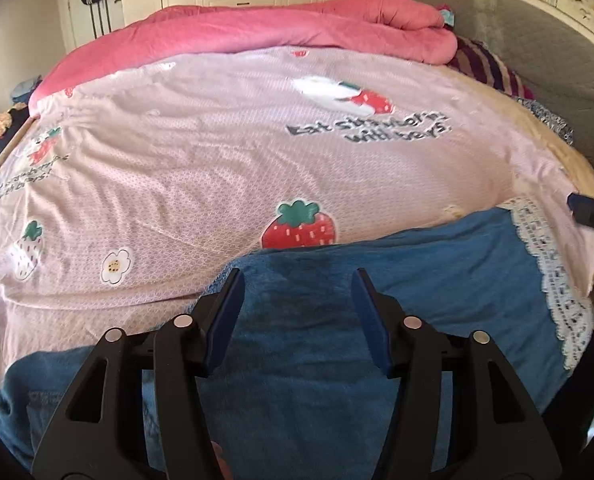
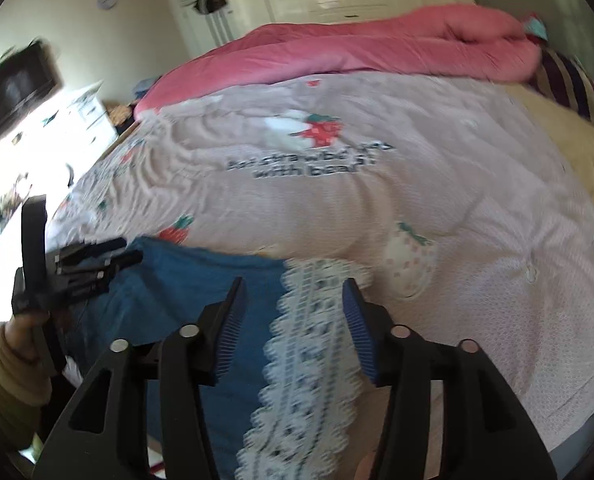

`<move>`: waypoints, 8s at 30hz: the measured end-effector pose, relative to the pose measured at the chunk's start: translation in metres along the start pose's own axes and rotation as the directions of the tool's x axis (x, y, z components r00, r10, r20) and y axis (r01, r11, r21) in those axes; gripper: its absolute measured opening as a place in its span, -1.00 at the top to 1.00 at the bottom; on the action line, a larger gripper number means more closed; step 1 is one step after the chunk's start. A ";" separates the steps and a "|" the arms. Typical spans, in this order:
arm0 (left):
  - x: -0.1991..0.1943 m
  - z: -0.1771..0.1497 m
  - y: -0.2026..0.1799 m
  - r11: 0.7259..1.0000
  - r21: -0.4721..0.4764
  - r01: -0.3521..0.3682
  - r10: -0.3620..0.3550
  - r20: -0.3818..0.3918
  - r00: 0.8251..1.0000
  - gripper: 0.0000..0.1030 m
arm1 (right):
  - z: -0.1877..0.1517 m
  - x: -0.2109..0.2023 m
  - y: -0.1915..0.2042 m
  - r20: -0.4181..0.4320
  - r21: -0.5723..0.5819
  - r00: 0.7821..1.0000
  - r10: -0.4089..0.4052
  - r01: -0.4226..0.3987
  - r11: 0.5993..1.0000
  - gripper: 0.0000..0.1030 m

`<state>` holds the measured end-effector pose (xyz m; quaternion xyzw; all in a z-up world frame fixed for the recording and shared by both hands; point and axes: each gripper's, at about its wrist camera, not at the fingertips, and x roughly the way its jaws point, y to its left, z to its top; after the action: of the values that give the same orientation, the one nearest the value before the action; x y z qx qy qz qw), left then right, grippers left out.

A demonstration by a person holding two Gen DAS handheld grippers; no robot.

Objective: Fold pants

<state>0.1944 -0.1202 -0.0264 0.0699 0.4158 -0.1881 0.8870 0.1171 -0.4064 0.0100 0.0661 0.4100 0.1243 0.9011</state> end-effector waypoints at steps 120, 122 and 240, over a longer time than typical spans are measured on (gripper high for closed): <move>-0.052 -0.088 -0.197 0.912 0.376 0.165 -0.170 -0.021 0.985 -0.81 | 0.007 0.043 -0.047 -0.131 0.078 0.985 0.114 -0.104 0.991 -0.87; -0.049 -0.088 -0.201 0.907 0.384 0.171 -0.174 -0.026 0.984 -0.81 | 0.009 0.052 -0.051 -0.143 0.098 0.980 0.137 -0.123 0.987 -0.86; -0.060 -0.117 -0.059 0.925 -0.111 0.363 -0.366 -0.007 0.931 0.80 | 0.064 0.145 0.186 -0.363 -0.054 0.931 0.033 -0.057 0.997 0.10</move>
<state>0.0532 -0.1247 -0.0534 -0.0536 0.4434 -0.3258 0.8333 0.2261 -0.1882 -0.0116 0.0228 0.5630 0.1679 0.8089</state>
